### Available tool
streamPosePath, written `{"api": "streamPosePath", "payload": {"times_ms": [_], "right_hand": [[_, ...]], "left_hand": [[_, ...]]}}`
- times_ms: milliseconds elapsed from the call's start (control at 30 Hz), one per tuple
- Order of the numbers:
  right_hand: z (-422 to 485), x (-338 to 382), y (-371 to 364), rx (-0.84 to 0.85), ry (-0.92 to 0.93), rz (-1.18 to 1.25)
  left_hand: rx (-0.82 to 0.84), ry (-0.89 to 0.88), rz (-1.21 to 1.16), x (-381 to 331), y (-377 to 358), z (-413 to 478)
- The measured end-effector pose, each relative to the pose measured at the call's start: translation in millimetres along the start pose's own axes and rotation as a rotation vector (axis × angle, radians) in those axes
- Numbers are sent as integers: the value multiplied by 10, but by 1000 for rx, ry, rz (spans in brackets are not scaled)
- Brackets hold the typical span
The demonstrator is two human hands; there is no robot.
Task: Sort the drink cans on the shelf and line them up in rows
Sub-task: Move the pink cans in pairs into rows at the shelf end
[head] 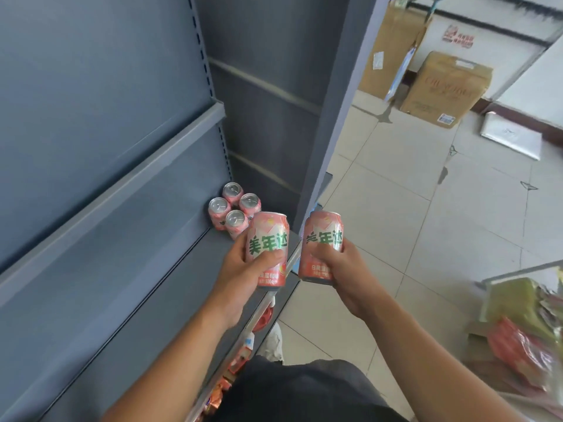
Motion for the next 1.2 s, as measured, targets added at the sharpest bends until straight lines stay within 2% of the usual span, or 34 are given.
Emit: {"api": "streamPosePath", "payload": {"times_ms": [267, 433, 633, 700, 867, 1200], "right_hand": [[632, 92, -314, 106, -117, -119], [987, 80, -523, 234, -186, -132], [1460, 13, -692, 351, -282, -264], [1576, -5, -659, 329, -279, -304], [1942, -31, -532, 404, -329, -420], [2454, -223, -144, 413, -437, -670]], "left_hand": [[-33, -11, -74, -115, 602, 242], [-175, 11, -120, 60, 835, 262], [-340, 91, -141, 352, 1066, 327], [-360, 113, -144, 414, 1097, 361], [-491, 158, -156, 551, 1159, 549], [-744, 206, -17, 915, 1172, 967]]}}
Point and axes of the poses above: each hand's wrist, its own z-axis towards the middle knuckle, its own y-axis out of the back of the hand, x = y × z, the point moved 7 cm from there along z, towards the middle knuckle, and after that the axes turned 14 degrees about x, right-handed, at the moved point
